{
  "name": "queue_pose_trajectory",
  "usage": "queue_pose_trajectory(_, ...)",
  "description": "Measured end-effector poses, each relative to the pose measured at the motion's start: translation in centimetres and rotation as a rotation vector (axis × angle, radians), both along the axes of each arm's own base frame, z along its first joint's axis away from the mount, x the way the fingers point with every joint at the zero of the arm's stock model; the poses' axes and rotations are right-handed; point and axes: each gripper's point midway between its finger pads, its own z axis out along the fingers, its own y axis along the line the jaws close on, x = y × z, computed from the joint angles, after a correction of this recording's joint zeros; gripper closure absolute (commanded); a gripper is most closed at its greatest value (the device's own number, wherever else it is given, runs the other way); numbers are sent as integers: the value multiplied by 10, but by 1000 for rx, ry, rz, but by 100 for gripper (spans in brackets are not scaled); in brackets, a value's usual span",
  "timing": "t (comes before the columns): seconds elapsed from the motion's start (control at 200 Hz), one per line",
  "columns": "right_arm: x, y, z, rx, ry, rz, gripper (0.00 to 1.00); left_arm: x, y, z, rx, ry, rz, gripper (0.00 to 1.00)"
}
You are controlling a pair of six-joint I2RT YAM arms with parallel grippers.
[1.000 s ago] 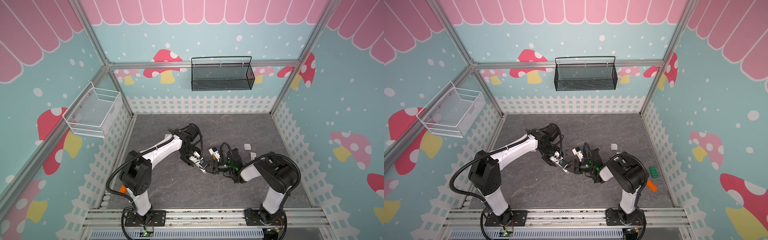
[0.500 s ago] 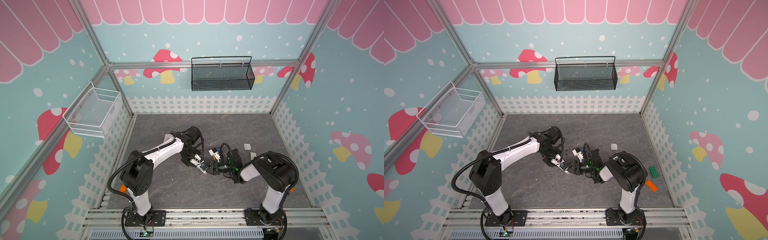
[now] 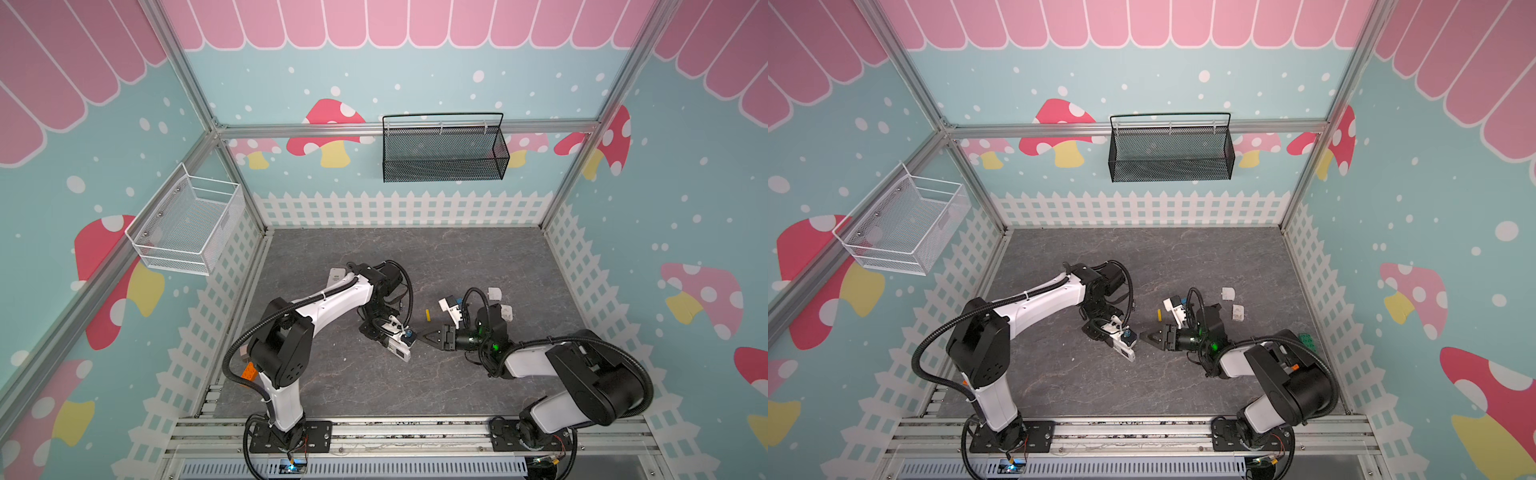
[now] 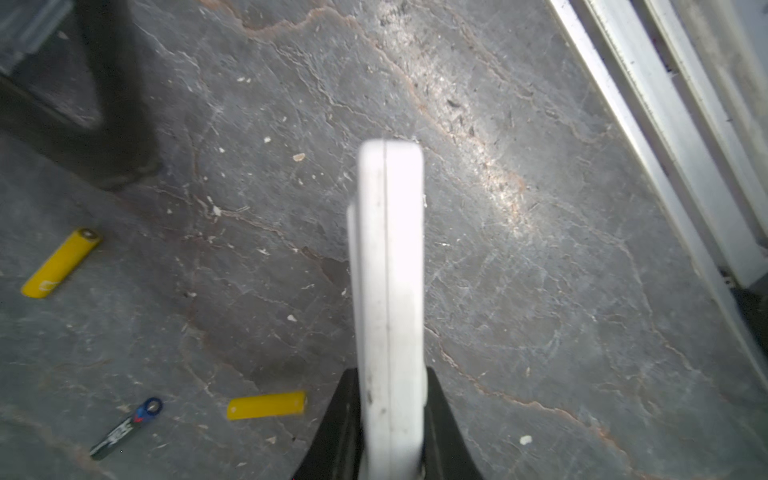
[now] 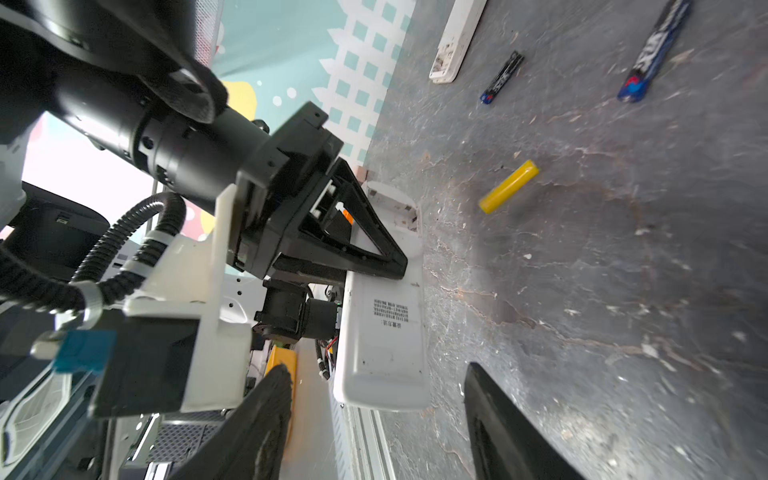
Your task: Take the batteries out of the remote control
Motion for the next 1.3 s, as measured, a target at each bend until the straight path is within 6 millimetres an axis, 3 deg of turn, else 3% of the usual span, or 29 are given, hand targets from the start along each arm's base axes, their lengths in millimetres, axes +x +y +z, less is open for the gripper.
queue_pose_trajectory(0.26,9,-38,14,-122,-130,-153,33,-2,-6,-11,56,117,100,93)
queue_pose_trajectory(0.41,11,-58,27,-214,-263,-246,35,11,-15,12,-21,25,140,93)
queue_pose_trajectory(0.49,15,-68,24,-282,-301,-293,35,21,-18,31,-65,-33,179,90)
queue_pose_trajectory(0.6,21,-82,13,-385,-323,-349,35,53,-26,57,-164,-155,288,91)
queue_pose_trajectory(0.766,34,-104,6,-541,-365,-432,34,140,-29,73,-258,-432,536,92)
queue_pose_trajectory(0.821,39,-110,9,-578,-397,-454,33,167,-28,70,-268,-526,601,100)
queue_pose_trajectory(0.996,49,-130,16,-678,-471,-544,24,228,-25,38,-261,-755,706,100)
queue_pose_trajectory(1.191,54,-152,22,-730,-498,-667,5,254,-18,1,-239,-917,709,100)
queue_pose_trajectory(1.301,53,-163,19,-759,-511,-719,1,261,-20,-9,-238,-958,695,96)
